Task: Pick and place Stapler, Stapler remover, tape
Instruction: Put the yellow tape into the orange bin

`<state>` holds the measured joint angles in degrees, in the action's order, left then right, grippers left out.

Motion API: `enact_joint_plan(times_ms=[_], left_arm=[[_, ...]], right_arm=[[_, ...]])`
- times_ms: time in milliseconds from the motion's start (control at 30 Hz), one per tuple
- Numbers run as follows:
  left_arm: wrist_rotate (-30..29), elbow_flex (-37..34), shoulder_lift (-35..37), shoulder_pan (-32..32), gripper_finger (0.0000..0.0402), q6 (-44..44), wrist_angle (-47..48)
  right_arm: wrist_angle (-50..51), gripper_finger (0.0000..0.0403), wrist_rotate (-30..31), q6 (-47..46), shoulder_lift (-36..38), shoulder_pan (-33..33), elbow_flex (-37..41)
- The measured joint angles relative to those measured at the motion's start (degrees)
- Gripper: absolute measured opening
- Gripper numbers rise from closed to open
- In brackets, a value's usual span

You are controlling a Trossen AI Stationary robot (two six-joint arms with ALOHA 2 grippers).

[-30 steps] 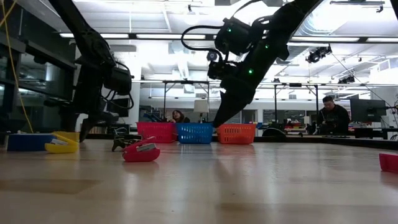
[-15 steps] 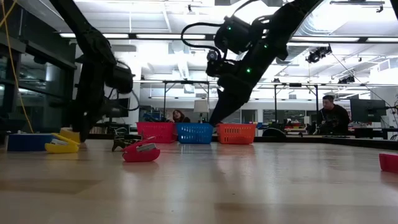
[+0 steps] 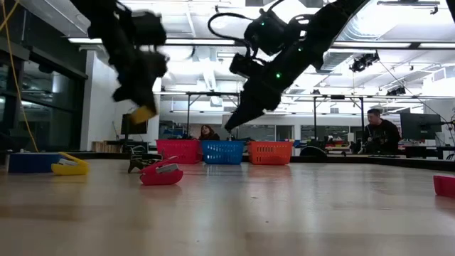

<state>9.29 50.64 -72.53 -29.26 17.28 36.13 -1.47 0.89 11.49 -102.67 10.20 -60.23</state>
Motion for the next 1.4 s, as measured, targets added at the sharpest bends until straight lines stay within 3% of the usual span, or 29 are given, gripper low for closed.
enact_joint_plan(times_ms=[233, 400, 733, 1067, 1400], left_arm=[[10.38, 0.02, 6.03, 9.07, 0.0035, -11.44, -7.25], [14.39, 0.02, 9.53, 14.72, 0.0035, -14.5, -11.02], [10.75, 0.04, 15.88, 20.29, 0.0035, -17.07, -16.15], [10.16, 0.04, 17.09, 20.38, 0.0035, -17.05, -16.88], [11.42, 0.04, 17.07, 20.38, 0.0035, -17.03, -19.74]], right_arm=[[-9.21, 0.0188, -7.25, 2.19, 0.0, -0.14, 0.0], [-14.95, 0.0188, -8.53, 4.29, 0.0, -1.3, 0.0], [-29.9, 0.0188, -6.6, 5.52, 0.08, -5.24, 0.0], [-37.41, 0.0188, -0.3, 9.86, 2.73, -6.88, -0.02], [-43.28, 0.0188, -1.37, 11.49, 2.19, -6.86, 0.0]])
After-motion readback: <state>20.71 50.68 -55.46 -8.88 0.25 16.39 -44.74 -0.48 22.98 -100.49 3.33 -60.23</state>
